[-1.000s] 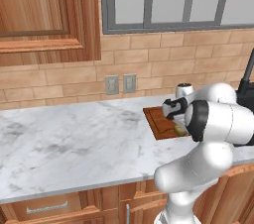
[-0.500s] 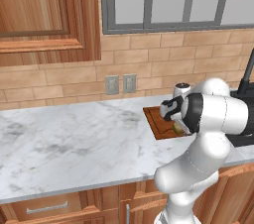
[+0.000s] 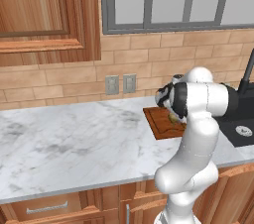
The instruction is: Pick up the sponge from the counter and clean the cutting board by briefly scrubbing or pressing down on the cutting board. Once finished, release the sponge.
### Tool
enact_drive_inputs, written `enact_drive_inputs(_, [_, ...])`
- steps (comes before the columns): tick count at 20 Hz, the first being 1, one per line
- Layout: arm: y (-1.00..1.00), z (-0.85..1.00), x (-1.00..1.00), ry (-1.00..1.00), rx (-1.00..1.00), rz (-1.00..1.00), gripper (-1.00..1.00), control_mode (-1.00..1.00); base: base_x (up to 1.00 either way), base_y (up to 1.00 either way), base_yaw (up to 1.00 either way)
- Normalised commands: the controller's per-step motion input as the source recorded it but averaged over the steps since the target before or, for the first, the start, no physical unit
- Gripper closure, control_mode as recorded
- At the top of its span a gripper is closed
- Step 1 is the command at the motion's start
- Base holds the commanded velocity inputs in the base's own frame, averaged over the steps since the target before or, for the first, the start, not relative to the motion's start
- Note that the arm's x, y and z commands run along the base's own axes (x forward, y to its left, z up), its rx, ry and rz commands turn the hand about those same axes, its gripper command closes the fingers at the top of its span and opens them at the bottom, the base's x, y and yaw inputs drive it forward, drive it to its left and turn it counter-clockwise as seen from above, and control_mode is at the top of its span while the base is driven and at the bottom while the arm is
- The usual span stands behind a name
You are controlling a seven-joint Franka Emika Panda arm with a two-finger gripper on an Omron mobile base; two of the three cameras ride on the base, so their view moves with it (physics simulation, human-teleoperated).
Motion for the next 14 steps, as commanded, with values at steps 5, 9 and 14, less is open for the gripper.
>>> enact_drive_inputs(5, [0.07, -0.04, 0.65, -0.01, 0.03, 0.06, 1.00, -1.00, 0.00, 0.00, 0.00])
enact_drive_inputs(9, [0.39, -0.11, 0.35, 0.00, 0.00, 0.02, 1.00, -1.00, 0.00, 0.00, 0.00])
enact_drive_inputs(14, [0.52, -0.11, 0.26, 0.00, 0.00, 0.00, 1.00, -1.00, 0.00, 0.00, 0.00])
